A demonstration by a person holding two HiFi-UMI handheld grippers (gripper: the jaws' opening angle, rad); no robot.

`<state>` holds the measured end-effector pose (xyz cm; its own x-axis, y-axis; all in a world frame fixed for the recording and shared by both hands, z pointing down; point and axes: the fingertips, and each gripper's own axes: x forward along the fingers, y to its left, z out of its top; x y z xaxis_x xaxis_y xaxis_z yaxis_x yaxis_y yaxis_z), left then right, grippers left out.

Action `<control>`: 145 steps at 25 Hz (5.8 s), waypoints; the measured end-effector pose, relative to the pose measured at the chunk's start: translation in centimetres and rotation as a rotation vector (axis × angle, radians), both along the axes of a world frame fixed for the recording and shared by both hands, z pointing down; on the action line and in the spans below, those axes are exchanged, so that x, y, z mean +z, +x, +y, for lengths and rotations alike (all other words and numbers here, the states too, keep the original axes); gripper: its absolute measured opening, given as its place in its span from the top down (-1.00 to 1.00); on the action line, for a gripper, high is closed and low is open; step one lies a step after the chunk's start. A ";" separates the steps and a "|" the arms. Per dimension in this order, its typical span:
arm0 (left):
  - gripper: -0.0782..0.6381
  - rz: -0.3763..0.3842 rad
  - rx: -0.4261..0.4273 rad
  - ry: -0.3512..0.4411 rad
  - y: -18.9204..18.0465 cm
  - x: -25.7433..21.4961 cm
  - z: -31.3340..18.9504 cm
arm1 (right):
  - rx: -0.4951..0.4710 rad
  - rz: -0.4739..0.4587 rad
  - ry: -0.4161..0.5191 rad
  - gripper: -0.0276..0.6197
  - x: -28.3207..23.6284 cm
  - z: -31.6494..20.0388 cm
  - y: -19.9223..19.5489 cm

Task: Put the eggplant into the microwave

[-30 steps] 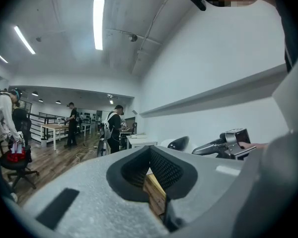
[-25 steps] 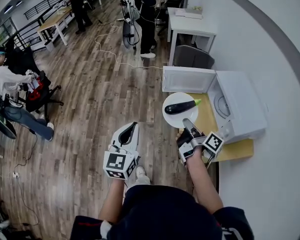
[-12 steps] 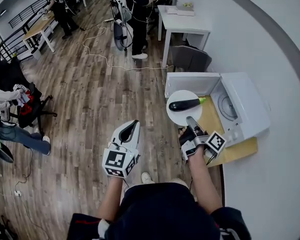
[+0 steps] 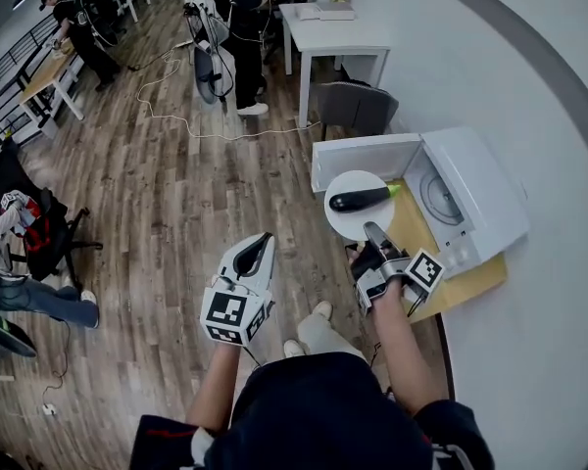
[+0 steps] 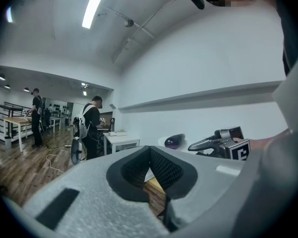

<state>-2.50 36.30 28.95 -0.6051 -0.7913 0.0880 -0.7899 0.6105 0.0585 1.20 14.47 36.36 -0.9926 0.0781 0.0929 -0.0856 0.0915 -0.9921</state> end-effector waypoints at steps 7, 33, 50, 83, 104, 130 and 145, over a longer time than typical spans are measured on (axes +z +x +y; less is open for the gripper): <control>0.74 -0.019 0.113 -0.032 -3.3 0.0 -4.9 | 0.079 0.001 -0.018 0.83 0.7 -3.3 -2.5; 0.74 0.042 0.520 -0.092 -9.7 3.7 -26.5 | 0.361 0.089 -0.074 0.83 5.9 -17.6 -5.1; 0.74 0.077 0.945 -0.185 -11.1 8.4 -35.4 | 0.720 0.172 -0.179 0.83 13.5 -20.3 -3.3; 0.74 0.140 1.218 -0.380 -9.3 17.3 -42.5 | 1.006 0.199 -0.269 0.83 24.5 -30.3 -1.0; 0.74 0.152 1.206 -0.423 -9.2 19.2 -43.2 | 1.058 0.216 -0.311 0.83 26.6 -33.5 -1.3; 0.74 0.145 1.200 -0.441 -8.9 19.9 -43.1 | 1.045 0.115 -0.294 0.58 26.0 -35.6 -2.0; 0.74 0.140 1.201 -0.440 -8.3 19.6 -42.3 | 1.016 0.102 -0.314 0.37 25.8 -33.7 -2.4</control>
<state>-10.82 -5.98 48.57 0.4986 -0.7190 0.4842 -0.8586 -0.4866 0.1615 -1.21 -19.19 62.13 -0.5940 -0.7469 0.2988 -0.0623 -0.3277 -0.9427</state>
